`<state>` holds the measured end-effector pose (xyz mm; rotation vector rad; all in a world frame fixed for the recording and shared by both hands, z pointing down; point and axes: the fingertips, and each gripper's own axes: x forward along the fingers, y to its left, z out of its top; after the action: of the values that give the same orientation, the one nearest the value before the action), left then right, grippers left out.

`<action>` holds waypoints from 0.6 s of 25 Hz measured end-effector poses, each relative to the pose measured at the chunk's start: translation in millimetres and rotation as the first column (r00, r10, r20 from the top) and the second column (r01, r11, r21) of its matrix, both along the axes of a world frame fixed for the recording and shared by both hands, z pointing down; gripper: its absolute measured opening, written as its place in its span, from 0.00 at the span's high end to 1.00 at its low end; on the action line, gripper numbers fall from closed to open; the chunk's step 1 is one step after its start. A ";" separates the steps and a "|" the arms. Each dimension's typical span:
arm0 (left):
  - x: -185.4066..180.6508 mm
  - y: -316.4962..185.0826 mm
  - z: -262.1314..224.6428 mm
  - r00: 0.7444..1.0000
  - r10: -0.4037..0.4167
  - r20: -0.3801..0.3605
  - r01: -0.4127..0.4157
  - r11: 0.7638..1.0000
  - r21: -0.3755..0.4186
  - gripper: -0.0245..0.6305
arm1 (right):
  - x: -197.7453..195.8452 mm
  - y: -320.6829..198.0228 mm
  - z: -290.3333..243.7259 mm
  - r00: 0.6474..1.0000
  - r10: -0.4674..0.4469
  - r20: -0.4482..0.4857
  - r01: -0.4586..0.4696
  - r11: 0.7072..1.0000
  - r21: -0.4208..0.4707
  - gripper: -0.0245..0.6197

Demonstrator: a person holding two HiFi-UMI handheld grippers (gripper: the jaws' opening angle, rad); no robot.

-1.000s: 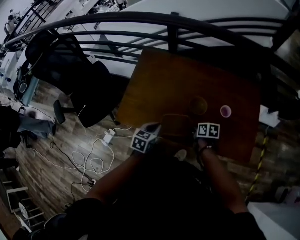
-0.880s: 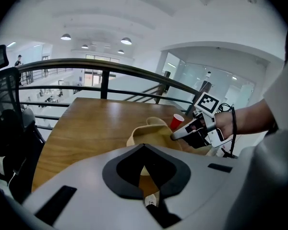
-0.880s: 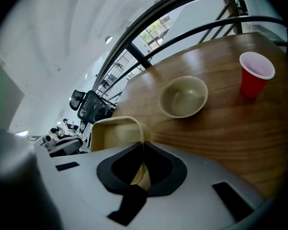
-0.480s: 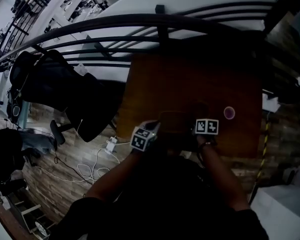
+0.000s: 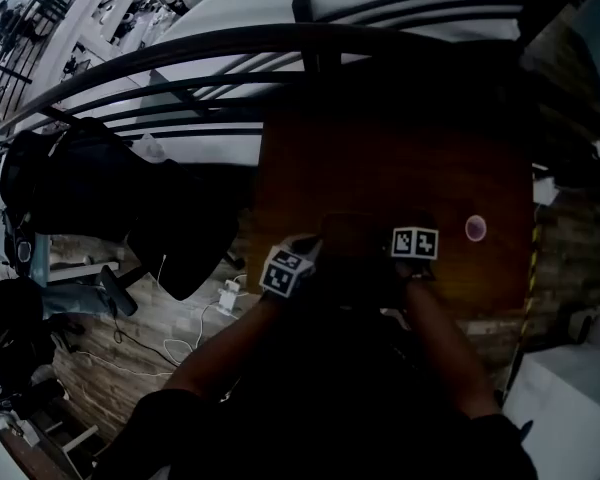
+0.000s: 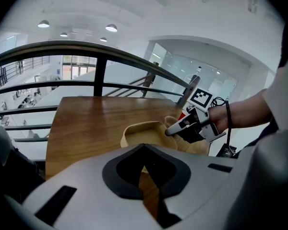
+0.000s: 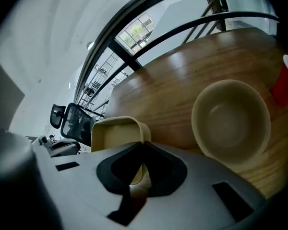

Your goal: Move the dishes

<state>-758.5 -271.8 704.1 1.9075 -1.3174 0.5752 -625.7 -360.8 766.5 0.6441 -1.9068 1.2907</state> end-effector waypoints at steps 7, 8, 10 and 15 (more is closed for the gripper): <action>-23.5 -8.0 11.6 0.999 0.041 -0.031 -0.042 0.999 -0.014 0.98 | -24.7 -8.9 13.6 0.999 0.014 -0.043 -0.014 1.000 0.001 0.93; -25.3 -8.1 11.5 0.998 0.047 -0.036 -0.047 0.999 -0.017 0.98 | -26.8 -8.4 13.4 0.999 0.015 -0.048 -0.015 1.000 0.000 0.93; -26.9 -5.3 13.2 0.997 0.054 -0.048 -0.055 0.998 -0.025 0.98 | -28.0 -4.6 13.5 0.998 0.013 -0.061 -0.014 1.000 -0.001 0.93; -31.8 -3.3 19.9 0.996 0.061 -0.063 -0.063 0.997 -0.032 0.98 | -33.0 -6.5 18.1 0.998 0.020 -0.065 -0.020 1.000 0.005 0.93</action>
<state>-790.3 -275.1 724.1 1.9287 -1.2053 0.5622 -658.7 -367.4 784.6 0.7013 -1.8555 1.2631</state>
